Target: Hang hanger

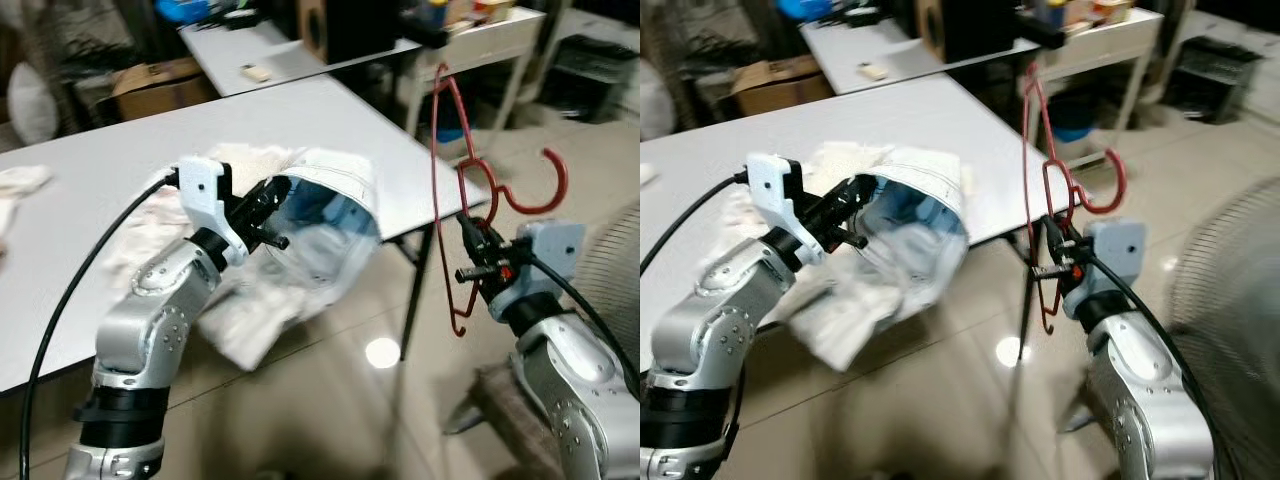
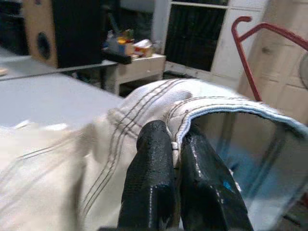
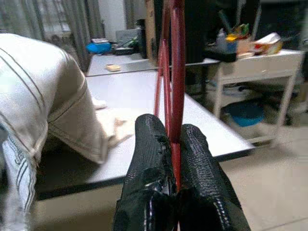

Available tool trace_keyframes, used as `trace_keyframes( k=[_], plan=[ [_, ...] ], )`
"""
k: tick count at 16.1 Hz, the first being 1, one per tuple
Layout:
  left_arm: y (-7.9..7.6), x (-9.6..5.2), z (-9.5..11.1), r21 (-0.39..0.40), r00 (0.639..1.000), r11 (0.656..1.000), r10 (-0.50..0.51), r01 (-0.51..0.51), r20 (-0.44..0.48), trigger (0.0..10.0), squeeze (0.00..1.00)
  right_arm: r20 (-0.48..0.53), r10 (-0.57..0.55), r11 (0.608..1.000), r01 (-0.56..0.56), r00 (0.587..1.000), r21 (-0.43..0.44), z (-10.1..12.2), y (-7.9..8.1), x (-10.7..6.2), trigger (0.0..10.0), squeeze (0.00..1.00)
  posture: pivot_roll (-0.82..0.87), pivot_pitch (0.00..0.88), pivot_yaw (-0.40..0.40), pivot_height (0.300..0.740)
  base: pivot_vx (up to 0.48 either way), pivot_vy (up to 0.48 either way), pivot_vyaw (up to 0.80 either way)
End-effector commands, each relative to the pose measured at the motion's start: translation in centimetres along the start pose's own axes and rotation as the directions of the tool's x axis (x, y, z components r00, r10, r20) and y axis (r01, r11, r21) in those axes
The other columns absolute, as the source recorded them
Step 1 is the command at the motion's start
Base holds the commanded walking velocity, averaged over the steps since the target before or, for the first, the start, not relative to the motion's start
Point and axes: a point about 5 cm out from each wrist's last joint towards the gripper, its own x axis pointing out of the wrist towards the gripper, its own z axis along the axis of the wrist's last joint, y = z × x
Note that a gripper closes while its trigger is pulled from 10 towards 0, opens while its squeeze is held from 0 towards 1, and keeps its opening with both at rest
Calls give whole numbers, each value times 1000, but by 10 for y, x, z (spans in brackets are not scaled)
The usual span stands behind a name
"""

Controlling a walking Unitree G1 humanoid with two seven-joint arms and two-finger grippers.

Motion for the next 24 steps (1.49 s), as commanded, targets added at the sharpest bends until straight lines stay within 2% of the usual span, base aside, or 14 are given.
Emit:
trace_keyframes(
  k=[1,10,11,12,13,16,17,18,19,20,21,22,23,24],
  plan=[
    [0,-1,-4,12,1000,1000,6,-6,-15,10000,0,-25,-1,1000,1,1000,-18,-2,-2,2,10000,0,-116,0,63,740,0,-334,0],
    [-1,-8,-2,-7,999,999,41,-41,17,10000,0,-60,31,999,-33,998,-38,-1,-3,7,10000,0,-96,0,14,740,0,-210,0],
    [1,-7,-2,-13,999,999,47,-46,13,4275,0,-60,18,999,-20,998,-34,0,-4,7,10000,0,-103,0,25,740,0,0,0],
    [3,-5,-2,-12,999,998,54,-54,6,4275,0,-59,13,999,-15,998,-34,0,-4,7,10000,0,-104,0,27,740,0,0,0],
    [8,2,2,5,998,998,66,-67,5,0,0,-54,-2,999,1,999,-32,0,-4,7,10000,0,-108,0,36,740,0,0,0],
    [5,10,22,-1,996,1000,16,-16,89,0,0,-44,-13,1000,12,999,-26,1,-5,8,10000,0,-109,0,44,740,0,0,0],
    [-6,13,56,-78,964,993,-66,89,258,0,0,-34,-18,1000,18,999,-19,2,-5,7,10000,0,-112,0,47,740,0,0,0],
    [-14,11,85,-143,904,973,-105,179,414,0,0,-26,-23,1000,22,999,-13,3,-5,7,10000,0,-110,0,48,740,0,0,0],
    [-20,5,115,-201,808,935,-128,291,575,0,0,-16,-29,1000,29,999,-8,4,-5,7,10000,0,-105,0,49,740,0,0,0],
    [-18,-12,150,-279,636,838,-101,469,765,0,0,11,-39,999,39,999,7,7,-5,7,10000,0,-102,0,52,740,0,0,0],
    [-11,-19,153,-301,597,811,-73,501,799,0,0,29,-44,999,43,999,18,9,-5,7,10000,0,-100,0,54,740,0,0,0],
    [-1,-20,142,-315,646,838,-58,445,761,0,0,48,-47,998,46,998,32,11,-4,7,10000,0,-98,0,54,740,0,0,0],
    [6,-9,113,-277,808,923,-60,269,586,0,0,50,-46,998,45,998,36,11,-4,8,10000,0,-95,0,53,740,0,0,0],
    [12,1,86,-192,922,975,-29,111,386,0,0,49,-43,999,41,998,35,11,-3,8,10000,0,-95,0,53,740,0,0,0]
  ],
)
